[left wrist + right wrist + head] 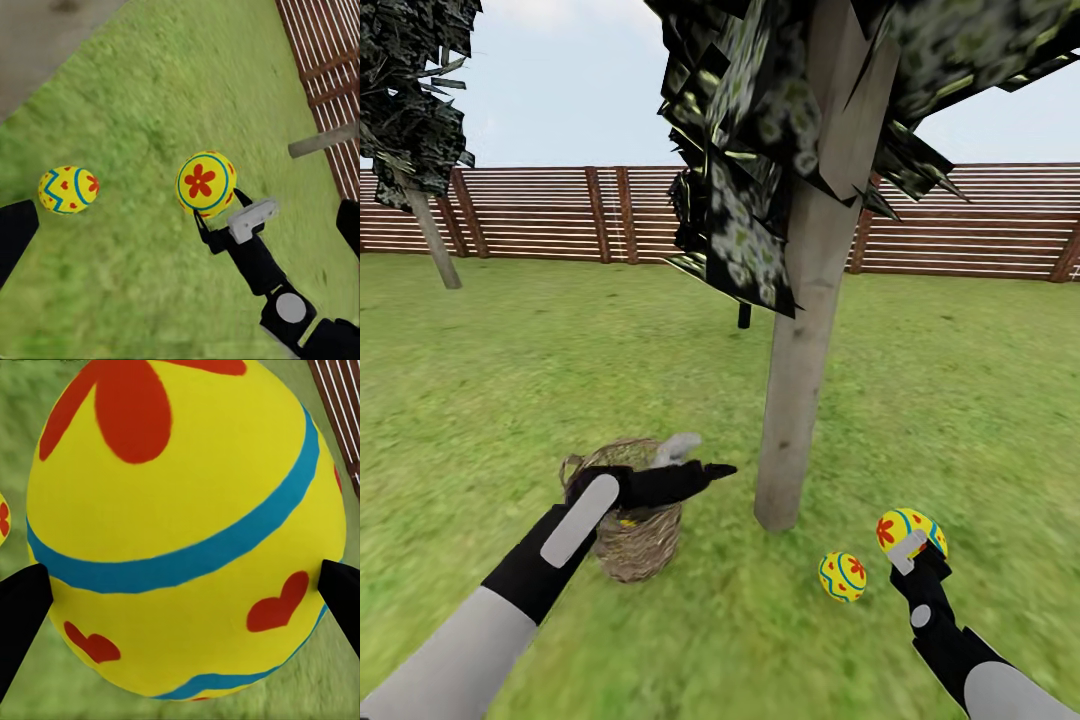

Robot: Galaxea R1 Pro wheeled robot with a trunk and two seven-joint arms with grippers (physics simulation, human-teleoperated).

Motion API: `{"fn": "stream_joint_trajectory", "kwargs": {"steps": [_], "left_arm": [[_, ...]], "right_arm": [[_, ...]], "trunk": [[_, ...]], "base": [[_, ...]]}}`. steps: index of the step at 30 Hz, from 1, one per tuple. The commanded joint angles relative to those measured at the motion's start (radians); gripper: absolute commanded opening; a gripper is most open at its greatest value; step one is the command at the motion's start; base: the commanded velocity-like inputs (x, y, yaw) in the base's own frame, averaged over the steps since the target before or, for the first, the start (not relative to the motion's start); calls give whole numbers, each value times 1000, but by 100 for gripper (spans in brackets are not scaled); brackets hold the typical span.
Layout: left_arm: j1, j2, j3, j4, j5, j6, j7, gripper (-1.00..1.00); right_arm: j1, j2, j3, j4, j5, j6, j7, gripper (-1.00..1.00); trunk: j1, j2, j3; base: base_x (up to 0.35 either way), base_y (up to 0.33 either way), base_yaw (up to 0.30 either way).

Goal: Take the three Easter eggs out of the wicker basket on the lawn in the garden, then place them on the lawn next to a single tree (choose any tree) so that all three eggs are next to the same tree and none are left in the basket.

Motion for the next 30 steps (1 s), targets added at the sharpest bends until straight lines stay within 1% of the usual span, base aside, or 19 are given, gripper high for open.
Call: {"fn": "stream_joint_trajectory", "kwargs": {"steps": [1, 2, 4, 5, 7, 9, 10, 11, 13, 14, 16, 17, 18, 19, 20, 21, 23, 28, 30], "left_arm": [[-24, -23, -1, -1, -5, 65, -4, 100], [-40, -42, -1, -2, -5, 92, -4, 100], [-73, -87, -2, 4, -6, 116, 0, 100], [-90, -105, -2, 6, -7, 119, 2, 100], [-128, -132, -1, 12, -7, 119, 5, 100], [-149, -171, 0, 72, -7, 111, 5, 100], [-164, -189, 1, 139, -4, 100, 4, 100], [-172, -202, 1, 218, 2, 63, 4, 100], [-177, -223, -1, 382, 3, -86, 0, 100], [-177, -229, -1, 444, 3, -136, -4, 100], [-178, -235, -8, 502, 4, -176, -7, 100], [-176, -237, -56, 518, 5, -190, -10, 100], [-170, -237, -137, 522, 10, -200, -23, 100], [-169, -237, -169, 522, 16, -203, -45, 100], [-168, -236, -193, 521, 21, -204, -85, 100], [-167, -235, -204, 520, 22, -204, -116, 100], [-167, -233, -211, 522, 20, -197, -134, 100], [-167, -222, -217, 529, 9, -177, -129, 100], [-167, -219, -258, 527, 6, -179, -131, 100]], "right_arm": [[-1, 1, -8, 2, 7, -7, -1, -100], [-1, 2, -8, 2, 7, -7, -1, -100], [-1, 2, -7, 3, 8, -7, -1, -100], [-1, 2, -7, 3, 8, -7, -1, -100], [-1, 2, -7, 3, 8, -7, -1, -100], [-1, 2, -7, 3, 8, -7, -1, -100], [-1, 2, -7, 3, 8, -7, -1, -100], [-1, 2, -7, 3, 8, -7, -1, -100], [-1, 2, -7, 2, 8, -7, -1, -100], [-1, 2, -7, 2, 8, -7, -1, -100], [-1, 2, -7, 2, 8, -7, -1, -100], [-1, 2, -7, 1, 9, -7, -1, -100], [-1, 1, -7, 0, 9, -7, -1, -100], [-1, 0, -7, -1, 10, -7, -1, -100], [-1, 0, -7, -1, 10, -7, -1, -100], [-1, 0, -7, 0, 10, -7, -1, -100], [-1, 0, -7, 0, 10, -7, -1, -100], [-1, 0, -7, 0, 10, -7, -1, -100], [-1, 0, -7, 0, 10, -7, -1, -100]], "trunk": [[0, 0, -1], [0, 0, -1], [0, 0, -1], [0, 0, -1], [0, 0, -1], [0, 0, -1], [0, 0, -1], [0, 0, -1], [0, 0, -1], [0, 0, -1], [0, 0, -1], [0, 0, -1], [0, 0, -1], [0, 0, -1], [0, 0, -1], [0, 0, -1], [0, 0, -1], [0, 0, -1], [0, 0, -1]], "base": [[0, 0, 0], [0, 0, 0], [0, 0, 0], [0, 0, 0], [0, 0, 0], [0, 0, 0], [0, 0, 0], [0, 0, 0], [0, 0, 0], [0, 0, 0], [0, 0, 0], [0, 0, 0], [0, 0, 0], [0, 0, 0], [0, 0, 0], [0, 0, 0], [0, 0, 0], [0, 0, 0], [0, 0, 0]]}}
